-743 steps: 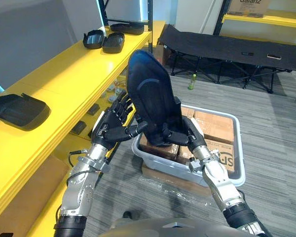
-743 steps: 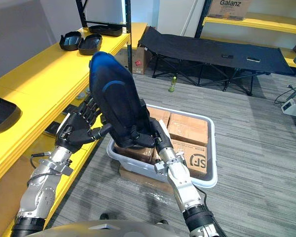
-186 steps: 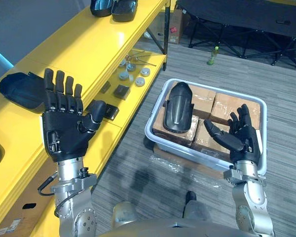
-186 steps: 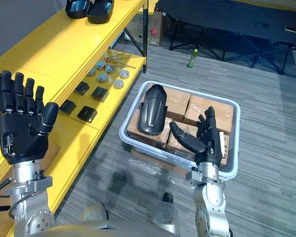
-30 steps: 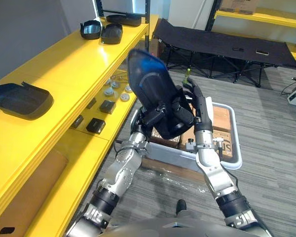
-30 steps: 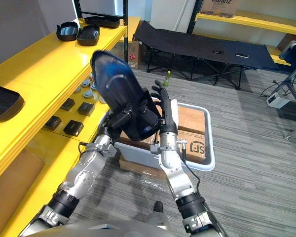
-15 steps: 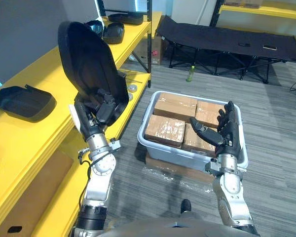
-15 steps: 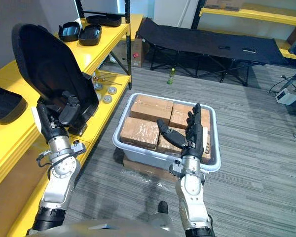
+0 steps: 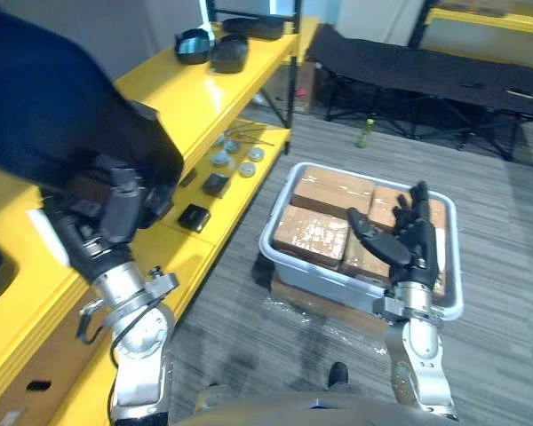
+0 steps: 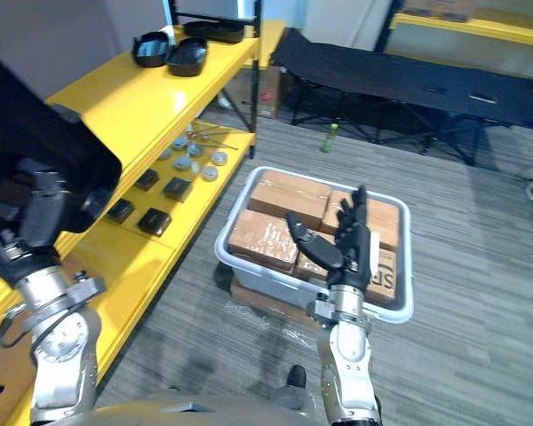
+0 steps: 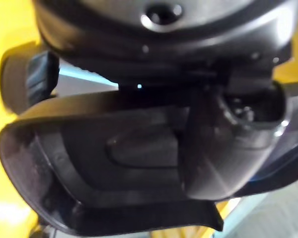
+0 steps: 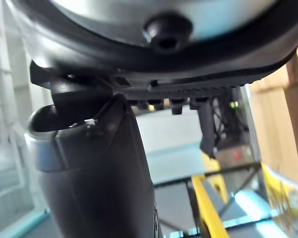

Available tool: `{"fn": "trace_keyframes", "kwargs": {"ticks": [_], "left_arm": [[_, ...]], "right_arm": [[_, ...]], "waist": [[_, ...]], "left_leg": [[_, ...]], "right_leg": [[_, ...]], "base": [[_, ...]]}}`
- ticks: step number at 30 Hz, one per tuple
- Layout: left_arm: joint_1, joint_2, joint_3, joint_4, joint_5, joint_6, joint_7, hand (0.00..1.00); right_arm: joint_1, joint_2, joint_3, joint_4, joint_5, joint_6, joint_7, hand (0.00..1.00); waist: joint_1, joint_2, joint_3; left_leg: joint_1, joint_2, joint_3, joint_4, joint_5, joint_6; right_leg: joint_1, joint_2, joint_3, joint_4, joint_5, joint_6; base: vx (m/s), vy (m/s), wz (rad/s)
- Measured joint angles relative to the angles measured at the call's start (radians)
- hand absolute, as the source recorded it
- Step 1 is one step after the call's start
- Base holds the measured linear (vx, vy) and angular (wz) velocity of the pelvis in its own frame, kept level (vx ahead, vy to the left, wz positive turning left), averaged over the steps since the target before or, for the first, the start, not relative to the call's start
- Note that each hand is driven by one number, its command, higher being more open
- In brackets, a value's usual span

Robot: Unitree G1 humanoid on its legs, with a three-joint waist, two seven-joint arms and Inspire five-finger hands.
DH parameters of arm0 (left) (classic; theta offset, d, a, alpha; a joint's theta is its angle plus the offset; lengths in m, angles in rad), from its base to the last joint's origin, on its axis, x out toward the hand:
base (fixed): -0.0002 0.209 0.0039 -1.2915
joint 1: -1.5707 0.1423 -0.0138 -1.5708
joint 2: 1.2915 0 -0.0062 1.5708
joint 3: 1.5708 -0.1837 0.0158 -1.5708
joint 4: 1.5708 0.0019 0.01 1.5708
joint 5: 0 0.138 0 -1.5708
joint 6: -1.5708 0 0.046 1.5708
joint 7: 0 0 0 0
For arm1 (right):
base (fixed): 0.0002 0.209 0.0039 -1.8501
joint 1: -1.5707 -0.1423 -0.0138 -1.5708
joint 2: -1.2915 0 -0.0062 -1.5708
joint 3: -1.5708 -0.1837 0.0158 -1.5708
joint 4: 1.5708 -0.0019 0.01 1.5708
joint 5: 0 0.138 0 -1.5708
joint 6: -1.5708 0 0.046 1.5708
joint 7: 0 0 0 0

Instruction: Walk over and take three plastic housings, then place them on the shelf

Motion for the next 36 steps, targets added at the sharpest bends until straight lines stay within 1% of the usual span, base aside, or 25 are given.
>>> {"fn": "trace_keyframes", "kwargs": {"ticks": [2, 3, 5, 6, 7, 8, 10, 12, 14, 16, 17, 18, 20, 22, 24, 25, 26, 27, 28, 29, 30, 31, 33, 34, 36], "left_arm": [[0.023, -0.014, 0.061, -0.022, -0.044, -0.034, -0.001, 0.0], [0.028, -0.015, 0.077, -0.024, -0.053, -0.04, -0.001, 0.0], [0.056, -0.021, 0.138, -0.037, -0.075, -0.049, -0.003, 0.0], [0.071, -0.027, 0.154, -0.041, -0.075, -0.052, -0.004, 0.0], [0.102, -0.038, 0.181, -0.041, -0.083, -0.062, -0.006, 0.0], [0.131, -0.048, 0.204, -0.041, -0.089, -0.065, -0.007, 0.0], [0.166, -0.05, 0.228, -0.042, -0.114, -0.066, -0.021, 0.0], [0.189, -0.057, 0.238, -0.042, -0.114, -0.066, -0.049, 0.0], [0.191, -0.074, 0.232, -0.042, -0.119, -0.066, -0.104, 0.0], [0.183, -0.074, 0.218, -0.042, -0.137, -0.065, -0.169, 0.0], [0.177, -0.074, 0.208, -0.042, -0.142, -0.067, -0.213, 0.0], [0.181, -0.073, 0.205, -0.042, -0.148, -0.069, -0.246, 0.0], [0.184, -0.074, 0.205, -0.042, -0.158, -0.077, -0.272, 0.0], [0.184, -0.073, 0.206, -0.042, -0.175, -0.096, -0.293, 0.0], [0.183, -0.072, 0.206, -0.043, -0.19, -0.112, -0.313, 0.0], [0.179, -0.063, 0.205, -0.044, -0.199, -0.116, -0.327, 0.0], [0.173, -0.041, 0.19, -0.044, -0.216, -0.115, -0.346, 0.0], [0.168, -0.026, 0.178, -0.043, -0.224, -0.115, -0.36, 0.0], [0.15, 0.006, 0.145, -0.042, -0.228, -0.115, -0.386, 0.0], [0.122, 0.034, 0.109, -0.039, -0.228, -0.116, -0.407, 0.0], [0.108, 0.046, 0.094, -0.038, -0.23, -0.117, -0.415, 0.0], [0.086, 0.058, 0.075, -0.035, -0.231, -0.121, -0.424, 0.0], [0.085, 0.058, 0.059, -0.035, -0.221, -0.131, -0.415, 0.0], [0.085, 0.058, 0.055, -0.036, -0.217, -0.131, -0.408, 0.0], [0.085, 0.058, 0.052, -0.035, -0.2, -0.131, -0.387, 0.0]], "right_arm": [[-0.067, -0.01, 0.069, 0.047, -0.01, 0.001, 0.027, 1.0], [-0.082, -0.015, 0.087, 0.058, -0.018, 0.001, 0.03, 1.0], [-0.129, -0.035, 0.146, 0.076, -0.06, 0.003, 0.042, 1.0], [-0.141, -0.038, 0.157, 0.077, -0.061, 0.003, 0.045, 1.0], [-0.167, -0.041, 0.175, 0.077, -0.059, 0.003, 0.047, 1.0], [-0.19, -0.041, 0.181, 0.081, -0.057, 0.003, 0.046, 1.0], [-0.219, -0.041, 0.181, 0.09, -0.049, 0.003, 0.055, 1.0], [-0.221, -0.041, 0.179, 0.091, -0.048, 0.004, 0.064, 1.0], [-0.218, -0.042, 0.178, 0.091, -0.046, 0.016, 0.073, 1.0], [-0.207, -0.043, 0.168, 0.091, -0.046, 0.024, 0.079, 1.0], [-0.194, -0.045, 0.156, 0.091, -0.049, 0.025, 0.079, 1.0], [-0.181, -0.047, 0.147, 0.092, -0.051, 0.026, 0.078, 1.0], [-0.172, -0.054, 0.145, 0.094, -0.058, 0.027, 0.076, 1.0], [-0.172, -0.054, 0.144, 0.094, -0.058, 0.028, 0.081, 1.0], [-0.172, -0.054, 0.141, 0.094, -0.058, 0.033, 0.083, 1.0], [-0.169, -0.054, 0.137, 0.093, -0.058, 0.035, 0.083, 1.0], [-0.159, -0.054, 0.126, 0.093, -0.061, 0.037, 0.081, 1.0], [-0.148, -0.053, 0.117, 0.09, -0.062, 0.037, 0.077, 1.0], [-0.117, -0.054, 0.097, 0.086, -0.072, 0.038, 0.057, 1.0], [-0.084, -0.053, 0.071, 0.083, -0.081, 0.038, 0.037, 1.0], [-0.072, -0.052, 0.059, 0.083, -0.081, 0.038, 0.033, 1.0], [-0.055, -0.052, 0.04, 0.083, -0.081, 0.038, 0.03, 1.0], [-0.054, -0.053, 0.019, 0.083, -0.08, 0.037, 0.046, 1.0], [-0.056, -0.053, 0.011, 0.083, -0.08, 0.037, 0.055, 1.0], [-0.065, -0.06, 0.003, 0.08, -0.08, 0.037, 0.083, 1.0]], "waist": [[0.033, 0.0, -0.001], [0.042, -0.001, -0.003], [0.091, -0.007, -0.012], [0.102, -0.008, -0.013], [0.122, -0.008, -0.014], [0.135, -0.009, -0.016], [0.151, -0.01, -0.021], [0.152, -0.011, -0.029], [0.15, -0.006, -0.031], [0.135, -0.007, -0.031], [0.132, -0.002, -0.029], [0.136, 0.007, -0.026], [0.147, 0.019, -0.028], [0.147, 0.022, -0.029], [0.144, 0.024, -0.03], [0.14, 0.023, -0.03], [0.115, 0.018, -0.03], [0.096, 0.014, -0.031], [0.069, 0.007, -0.029], [0.062, 0.002, -0.028], [0.062, -0.002, -0.025], [0.066, -0.003, -0.021], [0.063, 0.008, -0.008], [0.062, 0.013, -0.003], [0.063, 0.025, 0.007]], "left_leg": [[-0.008, -0.002, -0.039, -0.001, 0.006, 0.0], [-0.015, -0.003, -0.051, -0.001, 0.006, 0.001], [-0.037, -0.009, -0.099, -0.003, 0.017, 0.001], [-0.038, -0.01, -0.105, -0.005, 0.019, 0.001], [-0.038, -0.012, -0.119, -0.005, 0.02, 0.001], [-0.038, -0.015, -0.13, -0.002, 0.02, 0.001], [-0.04, -0.016, -0.141, 0.003, 0.017, 0.0], [-0.062, -0.019, -0.161, 0.03, 0.011, 0.006], [-0.097, -0.023, -0.171, 0.065, 0.011, 0.014], [-0.131, -0.038, -0.166, 0.07, 0.029, 0.049], [-0.141, -0.046, -0.158, 0.066, 0.042, 0.064], [-0.139, -0.052, -0.159, 0.05, 0.056, 0.06], [-0.138, -0.058, -0.159, 0.026, 0.07, 0.051], [-0.137, -0.065, -0.158, 0.002, 0.088, 0.052], [-0.138, -0.071, -0.16, -0.004, 0.093, 0.049], [-0.141, -0.079, -0.178, -0.001, 0.093, 0.049], [-0.152, -0.101, -0.227, 0.006, 0.096, 0.049], [-0.159, -0.115, -0.258, 0.016, 0.098, 0.048], [-0.168, -0.144, -0.319, 0.02, 0.111, 0.045], [-0.174, -0.167, -0.365, 0.011, 0.125, 0.044], [-0.175, -0.176, -0.38, 0.004, 0.132, 0.044], [-0.176, -0.185, -0.398, -0.013, 0.149, 0.042], [-0.178, -0.185, -0.383, -0.019, 0.171, 0.048], [-0.178, -0.181, -0.366, -0.02, 0.177, 0.052], [-0.177, -0.157, -0.333, -0.02, 0.179, 0.05]], "right_leg": [[0.023, -0.002, -0.045, 0.0, -0.008, 0.003], [0.027, -0.003, -0.057, 0.0, -0.011, 0.004], [0.04, -0.006, -0.106, -0.005, -0.02, 0.007], [0.043, -0.007, -0.113, -0.005, -0.021, 0.007], [0.054, -0.009, -0.126, -0.005, -0.025, 0.01], [0.058, -0.009, -0.133, 0.0, -0.028, 0.01], [0.07, -0.01, -0.144, 0.0, -0.032, 0.013], [0.082, -0.01, -0.168, 0.0, -0.038, 0.014], [0.094, -0.011, -0.208, 0.0, -0.045, 0.013], [0.108, -0.025, -0.264, 0.0, -0.063, 0.019], [0.121, -0.034, -0.3, 0.001, -0.065, 0.022], [0.13, -0.039, -0.318, 0.001, -0.066, 0.023], [0.135, -0.047, -0.333, 0.001, -0.067, 0.026], [0.137, -0.058, -0.35, 0.014, -0.075, 0.035], [0.122, -0.083, -0.345, 0.08, -0.116, 0.045], [0.103, -0.092, -0.299, 0.14, -0.17, 0.047], [0.078, -0.087, -0.201, 0.211, -0.244, 0.039], [0.067, -0.077, -0.142, 0.242, -0.281, 0.027], [0.056, -0.056, -0.044, 0.295, -0.351, -0.003], [0.046, -0.045, 0.023, 0.333, -0.398, -0.029], [0.045, -0.045, 0.046, 0.344, -0.414, -0.028], [0.047, -0.051, 0.042, 0.353, -0.429, -0.011], [0.054, -0.05, 0.021, 0.355, -0.428, -0.002], [0.055, -0.048, 0.017, 0.356, -0.426, 0.003], [0.049, -0.03, 0.022, 0.357, -0.423, 0.009]], "base": [[-0.02, 0.0, 0.53], [-0.02, 0.003, 0.6], [-0.02, 0.009, 0.59], [0.01, 0.018, 0.44], [0.02, 0.022, 0.33], [0.02, 0.024, 0.27], [0.02, 0.025, 0.23], [0.02, 0.021, 0.32], [-0.02, 0.028, 0.44], [-0.03, 0.025, 0.82], [0.0, 0.04, 0.89], [0.0, 0.046, 0.65], [0.01, 0.043, 0.38], [0.03, 0.039, 0.38], [0.04, 0.043, 0.29], [0.03, 0.026, 0.64], [0.02, 0.005, 0.94], [0.01, -0.046, 1.45], [0.01, -0.078, 1.52], [0.03, -0.087, 1.39], [0.02, -0.085, 1.0], [0.02, -0.081, 0.63], [-0.01, -0.065, 0.37], [-0.07, -0.039, 0.03], [-0.08, -0.036, -0.08]]}}
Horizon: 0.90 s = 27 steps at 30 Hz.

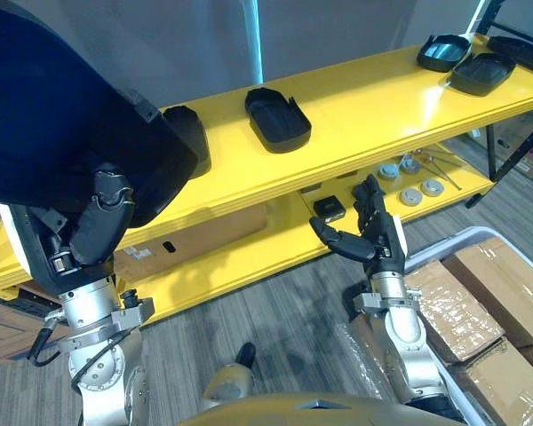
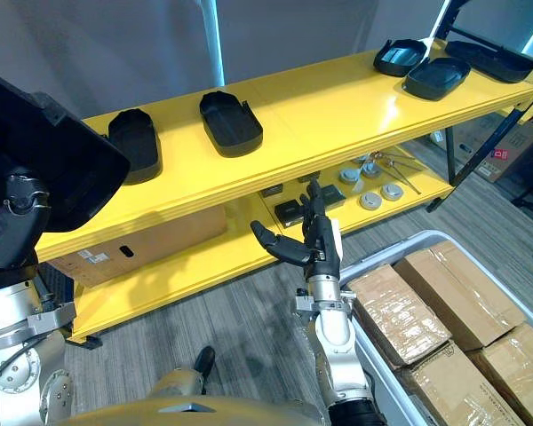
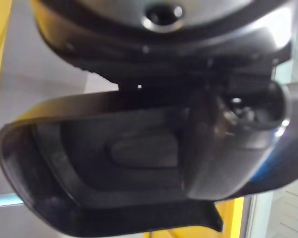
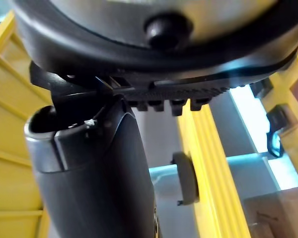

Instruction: Walk over and take three plastic housings, then place them on the shelf

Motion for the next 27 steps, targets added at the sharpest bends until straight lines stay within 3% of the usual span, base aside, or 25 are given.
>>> {"fn": "trace_keyframes", "kwargs": {"ticks": [3, 9, 12, 15, 17, 18, 19, 20, 21, 22, 23, 24, 25, 27], "left_arm": [[0.007, 0.0, 0.0, 0.0, 0.009, 0.0, 0.025, 0.0], [0.011, 0.0, 0.002, 0.006, 0.01, 0.0, 0.051, 0.0], [0.018, -0.007, 0.005, 0.014, 0.013, 0.0, 0.076, 0.0], [0.019, -0.014, 0.025, 0.013, 0.043, 0.0, 0.093, 0.0], [0.018, -0.014, 0.037, 0.012, 0.055, 0.0, 0.086, 0.0], [0.018, -0.014, 0.043, 0.012, 0.055, 0.003, 0.081, 0.0], [0.016, -0.011, 0.055, 0.009, 0.05, 0.008, 0.071, 0.0], [0.002, -0.008, 0.073, 0.011, 0.041, 0.009, 0.061, 0.0], [-0.001, -0.005, 0.076, 0.011, 0.036, 0.011, 0.06, 0.0], [0.0, 0.001, 0.088, 0.011, 0.03, 0.02, 0.066, 0.0], [0.0, 0.006, 0.091, 0.011, 0.03, 0.026, 0.072, 0.0], [-0.001, 0.019, 0.091, 0.013, 0.025, 0.03, 0.097, 0.0], [-0.002, 0.02, 0.09, 0.014, 0.017, 0.031, 0.104, 0.0], [-0.028, 0.03, 0.078, 0.026, 0.008, 0.03, 0.107, 0.0]], "right_arm": [[0.0, -0.013, 0.005, -0.039, 0.0, -0.003, 0.03, 1.0], [-0.007, -0.013, 0.018, -0.071, 0.029, -0.023, 0.066, 1.0], [-0.028, -0.014, 0.039, -0.07, 0.031, -0.034, 0.065, 1.0], [-0.072, -0.013, 0.081, -0.07, 0.022, -0.037, 0.04, 1.0], [-0.086, -0.009, 0.101, -0.07, 0.017, -0.038, 0.016, 1.0], [-0.085, -0.004, 0.101, -0.07, -0.004, -0.04, 0.002, 1.0], [-0.08, -0.003, 0.099, -0.072, -0.018, -0.043, -0.012, 1.0], [-0.084, -0.001, 0.102, -0.073, -0.025, -0.059, -0.023, 1.0], [-0.086, 0.007, 0.103, -0.074, -0.034, -0.062, -0.027, 1.0], [-0.095, 0.01, 0.111, -0.074, -0.059, -0.064, -0.038, 1.0], [-0.102, 0.015, 0.114, -0.074, -0.06, -0.064, -0.042, 1.0], [-0.134, 0.024, 0.121, -0.074, -0.068, -0.073, -0.049, 1.0], [-0.16, 0.022, 0.118, -0.078, -0.087, -0.085, -0.048, 1.0], [-0.18, -0.006, 0.096, -0.136, -0.074, -0.107, -0.01, 1.0]], "waist": [[-0.001, -0.001, 0.022], [-0.005, -0.029, 0.052], [-0.008, -0.024, 0.067], [-0.001, -0.011, 0.092], [0.007, -0.024, 0.101], [0.011, -0.026, 0.1], [0.011, -0.022, 0.085], [0.019, -0.031, 0.08], [0.02, -0.035, 0.079], [0.02, -0.045, 0.083], [0.02, -0.048, 0.085], [0.009, -0.045, 0.091], [-0.003, -0.042, 0.092], [-0.014, -0.038, 0.092]], "left_leg": [[0.003, 0.021, 0.029, 0.001, -0.001, 0.001], [-0.001, 0.002, 0.059, 0.028, -0.022, 0.013], [-0.051, -0.024, 0.067, 0.157, -0.092, 0.01], [-0.102, -0.036, 0.082, 0.341, -0.201, 0.019], [-0.12, -0.047, 0.096, 0.44, -0.265, 0.036], [-0.121, -0.05, 0.122, 0.475, -0.288, 0.064], [-0.113, -0.053, 0.148, 0.474, -0.318, 0.07], [-0.118, -0.065, 0.142, 0.484, -0.332, 0.075], [-0.117, -0.068, 0.138, 0.483, -0.335, 0.08], [-0.096, -0.071, 0.135, 0.458, -0.337, 0.087], [-0.08, -0.072, 0.122, 0.445, -0.336, 0.094], [-0.04, -0.067, 0.091, 0.42, -0.338, 0.104], [-0.01, -0.064, 0.064, 0.4, -0.334, 0.096], [0.027, -0.064, 0.013, 0.36, -0.329, 0.089]], "right_leg": [[-0.015, 0.012, 0.016, 0.011, -0.007, -0.004], [-0.043, -0.017, 0.044, 0.062, -0.022, 0.005], [-0.065, -0.049, 0.05, 0.131, -0.058, 0.01], [-0.064, -0.065, 0.067, 0.199, -0.104, 0.026], [-0.031, -0.082, 0.067, 0.198, -0.123, 0.026], [0.0, -0.087, 0.061, 0.167, -0.122, 0.025], [0.031, -0.086, 0.051, 0.178, -0.111, -0.014], [-0.06, -0.11, 0.074, 0.355, -0.057, -0.074], [-0.115, -0.125, 0.088, 0.437, 0.0, -0.083], [-0.196, -0.135, 0.128, 0.576, 0.123, -0.101], [-0.227, -0.135, 0.144, 0.625, 0.172, -0.097], [-0.262, -0.097, 0.156, 0.694, 0.085, -0.087], [-0.259, -0.051, 0.156, 0.658, 0.029, -0.092], [-0.256, 0.032, 0.168, 0.516, -0.025, -0.098]], "base": [[-0.08, -0.023, -0.15], [-0.03, 0.039, -0.12], [-0.03, 0.075, -0.01], [-0.01, 0.095, -0.11], [0.06, 0.118, 0.02], [0.21, 0.15, 0.09], [0.26, 0.172, 0.19], [0.25, 0.163, 0.22], [0.18, 0.16, 0.22], [0.18, 0.127, 0.14], [0.33, 0.041, 0.29], [0.3, -0.043, 0.45], [0.34, -0.1, 0.65], [0.22, -0.124, 0.86]]}}
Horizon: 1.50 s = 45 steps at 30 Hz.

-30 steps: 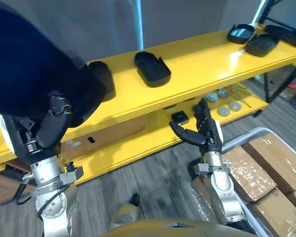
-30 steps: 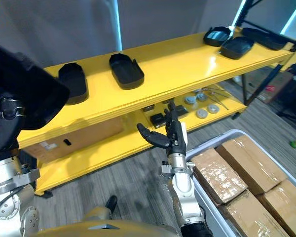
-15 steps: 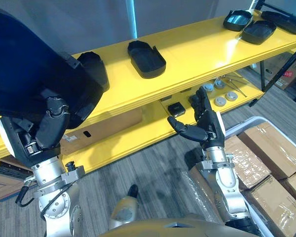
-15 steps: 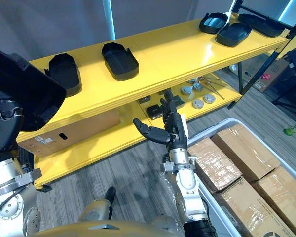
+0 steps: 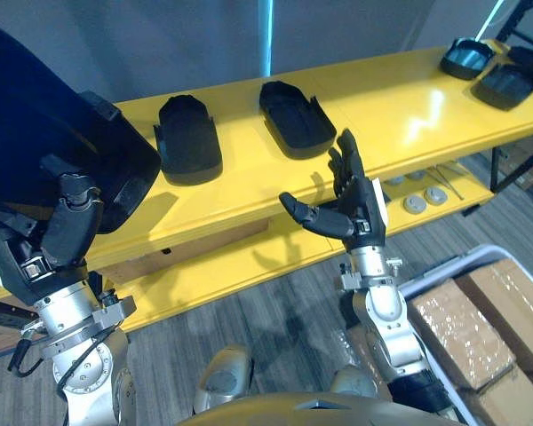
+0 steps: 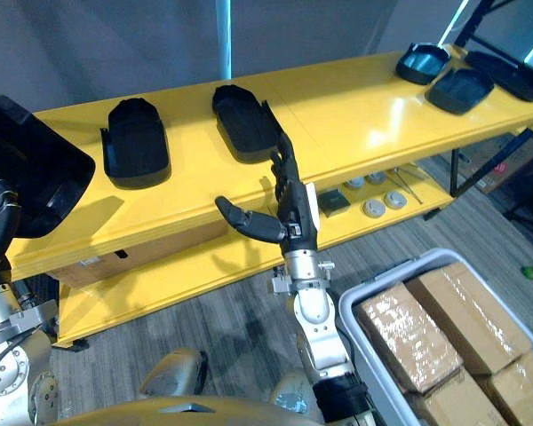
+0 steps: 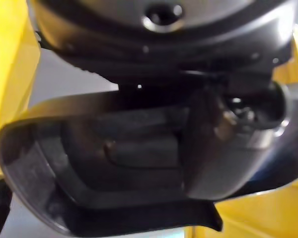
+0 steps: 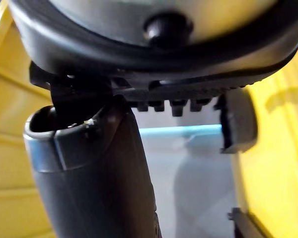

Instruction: Walk over and take three plastic housings, then place them on the shelf

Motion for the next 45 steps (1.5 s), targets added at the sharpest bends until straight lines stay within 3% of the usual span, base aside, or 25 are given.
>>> {"fn": "trace_keyframes", "kwargs": {"ticks": [1, 2, 4, 5, 8, 16, 19, 20, 22, 24, 25, 26, 27, 28, 29, 30, 31, 34, 35, 36, 37, 38, 39, 40, 45], "left_arm": [[-0.032, 0.007, -0.009, 0.027, 0.0, -0.001, 0.0, 0.0], [-0.05, 0.008, -0.026, 0.054, 0.002, -0.001, 0.001, 0.0], [-0.053, 0.013, -0.055, 0.071, 0.012, 0.003, 0.003, 0.0], [-0.035, 0.003, -0.072, 0.074, 0.012, 0.016, -0.003, 0.0], [-0.029, 0.003, -0.074, 0.073, 0.01, 0.016, -0.033, 0.0], [-0.031, -0.002, -0.082, 0.017, 0.02, 0.018, -0.067, 0.0], [-0.031, -0.009, -0.121, 0.013, 0.044, 0.025, -0.077, 0.0], [-0.032, -0.016, -0.138, 0.013, 0.056, 0.034, -0.079, 0.0], [-0.03, -0.014, -0.156, 0.019, 0.07, 0.035, -0.089, 0.0], [-0.033, -0.015, -0.175, 0.034, 0.066, 0.034, -0.09, 0.0], [-0.037, -0.015, -0.185, 0.059, 0.067, 0.029, -0.098, 0.0], [-0.036, -0.016, -0.196, 0.087, 0.068, 0.027, -0.098, 0.0], [-0.036, -0.016, -0.203, 0.1, 0.069, 0.026, -0.098, 0.0], [-0.031, -0.016, -0.215, 0.122, 0.068, 0.024, -0.105, 0.0], [-0.035, -0.01, -0.217, 0.134, 0.066, 0.023, -0.126, 0.0], [-0.043, 0.002, -0.214, 0.14, 0.059, 0.023, -0.137, 0.0], [-0.042, 0.02, -0.217, 0.149, 0.009, 0.023, -0.166, 0.0], [-0.057, 0.027, -0.226, 0.174, -0.077, 0.038, -0.194, 0.0], [-0.057, 0.028, -0.226, 0.18, -0.091, 0.049, -0.194, 0.0], [-0.057, 0.027, -0.228, 0.18, -0.097, 0.057, -0.194, 0.0], [-0.061, 0.03, -0.241, 0.18, -0.112, 0.063, -0.195, 0.0], [-0.086, 0.035, -0.268, 0.18, -0.124, 0.067, -0.198, 0.0], [-0.124, 0.042, -0.304, 0.18, -0.131, 0.07, -0.204, 0.0], [-0.142, 0.046, -0.322, 0.18, -0.13, 0.074, -0.206, 0.0], [-0.226, 0.086, -0.446, 0.184, -0.102, 0.181, -0.304, 0.0]], "right_arm": [[-0.006, -0.042, -0.02, -0.07, 0.024, -0.025, 0.031, 1.0], [-0.008, -0.09, -0.04, -0.142, 0.033, -0.055, 0.051, 1.0], [-0.022, -0.146, -0.079, -0.225, 0.067, -0.103, 0.074, 1.0], [-0.045, -0.173, -0.103, -0.234, 0.095, -0.134, 0.079, 1.0], [-0.101, -0.184, -0.161, -0.236, 0.149, -0.151, 0.076, 1.0], [-0.039, -0.113, -0.208, -0.237, 0.157, -0.139, 0.11, 1.0], [0.017, -0.086, -0.235, -0.238, 0.207, -0.125, 0.142, 1.0], [0.025, -0.072, -0.249, -0.239, 0.235, -0.118, 0.149, 1.0], [0.026, -0.029, -0.271, -0.238, 0.265, -0.105, 0.151, 1.0], [0.026, -0.003, -0.277, -0.233, 0.285, -0.101, 0.15, 1.0], [0.025, -0.001, -0.273, -0.215, 0.291, -0.102, 0.146, 1.0], [0.027, -0.001, -0.261, -0.177, 0.29, -0.102, 0.14, 1.0], [0.027, -0.004, -0.254, -0.155, 0.29, -0.101, 0.138, 1.0], [0.031, -0.011, -0.239, -0.115, 0.29, -0.1, 0.129, 1.0], [0.041, -0.005, -0.227, -0.09, 0.29, -0.099, 0.116, 1.0], [0.047, 0.019, -0.22, -0.073, 0.29, -0.1, 0.11, 1.0], [0.075, 0.049, -0.199, -0.048, 0.291, -0.082, 0.094, 1.0], [0.096, 0.071, -0.144, 0.001, 0.292, -0.051, 0.086, 1.0], [0.117, 0.112, -0.116, 0.002, 0.291, -0.045, 0.084, 1.0], [0.122, 0.12, -0.104, 0.001, 0.291, -0.045, 0.086, 1.0], [0.128, 0.122, -0.093, 0.001, 0.288, -0.045, 0.093, 1.0], [0.133, 0.113, -0.094, -0.008, 0.253, -0.045, 0.096, 1.0], [0.134, 0.105, -0.094, -0.029, 0.248, -0.046, 0.093, 1.0], [0.134, 0.103, -0.094, -0.039, 0.247, -0.046, 0.088, 1.0], [0.14, 0.033, -0.164, -0.073, 0.21, -0.033, 0.064, 1.0]], "waist": [[-0.022, 0.008, 0.0], [-0.037, -0.001, -0.009], [-0.044, -0.015, -0.01], [-0.039, 0.017, -0.027], [-0.016, 0.042, -0.044], [-0.015, 0.046, -0.048], [-0.02, 0.033, -0.055], [-0.033, 0.027, -0.048], [-0.049, 0.016, -0.039], [-0.072, -0.001, -0.03], [-0.08, 0.001, -0.03], [-0.083, 0.011, -0.036], [-0.085, 0.018, -0.04], [-0.086, 0.049, -0.053], [-0.093, 0.069, -0.065], [-0.095, 0.053, -0.063], [-0.1, 0.006, -0.069], [-0.09, -0.01, -0.07], [-0.086, 0.0, -0.063], [-0.092, 0.0, -0.063], [-0.099, 0.003, -0.062], [-0.104, 0.008, -0.066], [-0.112, 0.009, -0.067], [-0.116, 0.0, -0.072], [-0.157, 0.031, -0.083]], "left_leg": [[0.014, 0.0, -0.052, -0.016, 0.004, -0.005], [0.02, -0.011, -0.101, -0.016, 0.003, -0.012], [0.026, -0.045, -0.165, -0.009, -0.02, -0.045], [0.026, -0.011, -0.163, -0.013, -0.02, -0.049], [0.035, 0.051, -0.093, -0.069, 0.004, -0.058], [0.062, 0.062, 0.037, -0.172, 0.079, -0.043], [0.057, 0.03, 0.113, -0.219, 0.15, -0.019], [0.031, 0.036, 0.166, -0.192, 0.125, 0.002], [-0.018, 0.104, 0.25, -0.106, 0.117, 0.005], [-0.059, 0.174, 0.297, -0.068, 0.13, -0.009], [-0.061, 0.203, 0.305, -0.077, 0.145, -0.021], [-0.052, 0.226, 0.304, -0.074, 0.168, -0.03], [-0.045, 0.233, 0.303, -0.062, 0.176, -0.031], [-0.027, 0.244, 0.306, -0.025, 0.175, -0.033], [-0.005, 0.239, 0.324, -0.03, 0.07, -0.14], [-0.008, 0.218, 0.337, -0.006, 0.06, -0.173], [-0.024, 0.173, 0.361, 0.013, 0.034, -0.135], [-0.049, 0.163, 0.398, 0.068, -0.011, -0.092], [-0.003, 0.17, 0.427, 0.021, -0.005, -0.068], [0.02, 0.17, 0.434, -0.007, 0.003, -0.058], [0.05, 0.17, 0.445, -0.052, 0.018, -0.05], [0.067, 0.17, 0.451, -0.097, 0.039, -0.045], [0.061, 0.165, 0.452, -0.12, 0.056, -0.046], [0.058, 0.157, 0.453, -0.131, 0.062, -0.045], [0.061, 0.138, 0.435, -0.193, 0.097, -0.055]], "right_leg": [[-0.008, 0.067, 0.047, -0.115, -0.013, -0.002], [-0.007, 0.105, 0.113, -0.228, 0.004, 0.011], [0.021, 0.082, 0.102, -0.35, 0.097, 0.044], [0.058, 0.101, 0.052, -0.399, 0.098, 0.035], [0.114, 0.131, -0.024, -0.459, 0.099, 0.004], [0.184, 0.099, -0.106, -0.523, 0.1, -0.002], [0.195, 0.044, -0.148, -0.544, 0.107, 0.01], [0.2, 0.014, -0.179, -0.547, 0.112, 0.018], [0.202, -0.048, -0.208, -0.51, 0.097, 0.025], [0.208, -0.133, -0.225, -0.462, 0.073, 0.05], [0.209, -0.186, -0.219, -0.428, 0.063, 0.085], [0.204, -0.228, -0.205, -0.401, 0.056, 0.127], [0.205, -0.243, -0.195, -0.393, 0.052, 0.147], [0.209, -0.258, -0.169, -0.396, 0.057, 0.181], [0.213, -0.271, -0.147, -0.409, 0.07, 0.206], [0.224, -0.295, -0.126, -0.428, 0.077, 0.207], [0.239, -0.308, -0.08, -0.499, 0.115, 0.184], [0.237, -0.306, -0.115, -0.587, 0.363, 0.17], [0.216, -0.288, -0.141, -0.557, 0.372, 0.151], [0.213, -0.262, -0.142, -0.537, 0.341, 0.152], [0.21, -0.205, -0.13, -0.525, 0.288, 0.174], [0.2, -0.129, -0.119, -0.541, 0.225, 0.166], [0.192, -0.066, -0.115, -0.592, 0.206, 0.138], [0.194, -0.045, -0.116, -0.621, 0.21, 0.129], [0.226, -0.034, -0.119, -0.712, 0.257, 0.13]], "base": [[0.24, -0.205, 1.47], [0.24, -0.221, 1.56], [0.25, -0.253, 1.35], [0.24, -0.244, 1.06], [0.18, -0.218, 0.67], [0.07, -0.047, 0.34], [-0.04, 0.094, 0.54], [-0.07, 0.14, 0.64], [-0.06, 0.188, 0.71], [-0.03, 0.248, 0.54], [0.02, 0.371, 0.18], [0.02, 0.518, 0.03], [0.02, 0.494, -0.21], [0.04, 0.73, -0.24], [0.07, 0.67, -0.17], [0.1, 0.753, -0.06], [0.09, 0.415, 0.01], [0.11, 0.455, -0.27], [0.11, 0.316, -0.41], [0.15, 0.26, -0.38], [0.11, 0.103, -0.18], [0.1, 0.109, -0.08], [0.05, 0.079, -0.01], [0.03, 0.064, 0.12], [0.02, 0.013, 0.1]]}}
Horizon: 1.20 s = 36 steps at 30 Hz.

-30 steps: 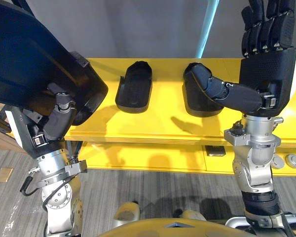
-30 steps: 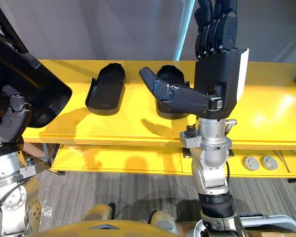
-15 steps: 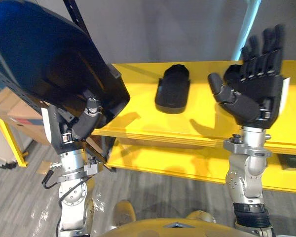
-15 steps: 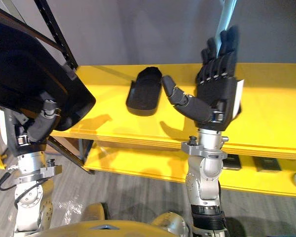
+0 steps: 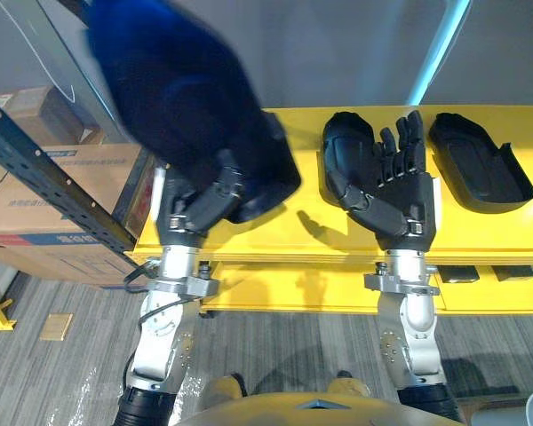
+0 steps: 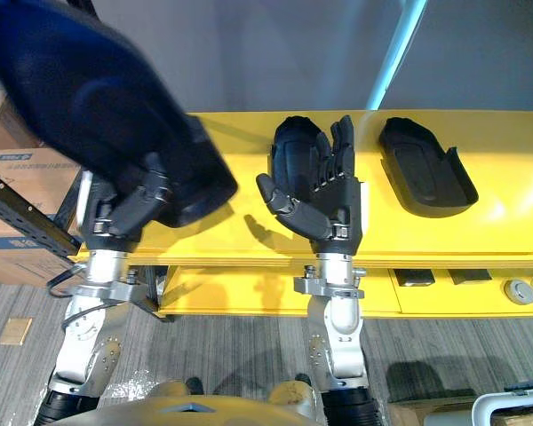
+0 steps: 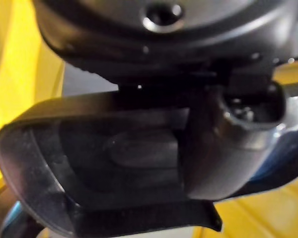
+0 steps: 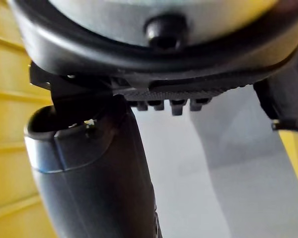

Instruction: Walk over and take three plastic housings, then place them on the shelf

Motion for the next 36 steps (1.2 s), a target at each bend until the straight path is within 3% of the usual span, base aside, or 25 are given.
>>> {"fn": "trace_keyframes", "kwargs": {"ticks": [5, 9, 11, 14, 20, 26, 36], "left_arm": [[-0.059, 0.069, 0.05, 0.013, 0.041, 0.098, -0.009, 0.0], [-0.113, 0.081, 0.13, 0.115, 0.078, 0.167, 0.032, 0.0], [-0.126, 0.1, 0.174, 0.171, 0.085, 0.235, 0.08, 0.0], [-0.134, 0.144, 0.217, 0.234, 0.075, 0.287, 0.089, 0.0], [-0.297, 0.245, 0.265, 0.401, 0.048, 0.338, 0.018, 0.0], [-0.43, 0.347, 0.272, 0.596, -0.028, 0.365, -0.098, 0.0], [-0.563, 0.382, 0.279, 0.79, -0.108, 0.421, -0.137, 0.0]], "right_arm": [[0.001, -0.085, -0.122, -0.119, 0.004, 0.009, 0.013, 1.0], [0.002, -0.108, -0.159, -0.165, 0.005, 0.024, 0.036, 1.0], [0.003, -0.109, -0.155, -0.166, 0.005, 0.055, 0.076, 1.0], [0.005, -0.119, -0.15, -0.164, 0.005, 0.104, 0.127, 1.0], [0.002, -0.185, -0.109, -0.14, 0.005, 0.157, 0.193, 1.0], [-0.018, -0.2, -0.069, -0.125, 0.007, 0.201, 0.213, 1.0], [-0.057, -0.239, -0.011, -0.126, 0.025, 0.244, 0.24, 1.0]], "waist": [[-0.017, 0.011, -0.001], [-0.027, 0.017, 0.0], [-0.039, 0.02, 0.002], [-0.043, 0.03, 0.012], [-0.031, 0.061, 0.032], [-0.046, 0.067, 0.049], [-0.065, 0.09, 0.087]], "left_leg": [[0.055, 0.001, 0.025, -0.126, 0.067, -0.014], [0.057, 0.0, 0.051, -0.148, 0.075, -0.012], [0.059, -0.002, 0.059, -0.166, 0.088, -0.013], [0.074, -0.002, 0.066, -0.185, 0.106, -0.014], [0.093, -0.005, 0.062, -0.228, 0.133, -0.014], [0.106, -0.005, 0.061, -0.239, 0.146, -0.013], [0.103, -0.005, 0.086, -0.272, 0.183, -0.012]], "right_leg": [[-0.014, 0.016, 0.02, 0.0, 0.004, -0.015], [-0.04, 0.019, 0.053, 0.005, 0.006, -0.021], [-0.052, 0.019, 0.062, 0.005, 0.008, -0.023], [-0.057, 0.023, 0.069, 0.009, 0.011, -0.018], [-0.059, 0.024, 0.065, 0.025, 0.005, -0.025], [-0.074, 0.022, 0.076, 0.061, -0.008, -0.032], [-0.125, 0.024, 0.105, 0.109, -0.02, -0.034]], "base": [[-0.02, -0.049, -0.08], [-0.07, 0.001, -0.21], [-0.03, 0.005, -0.1], [0.0, -0.014, -0.06], [-0.01, -0.006, 0.02], [-0.03, -0.003, -0.02], [-0.06, -0.002, -0.06]]}}
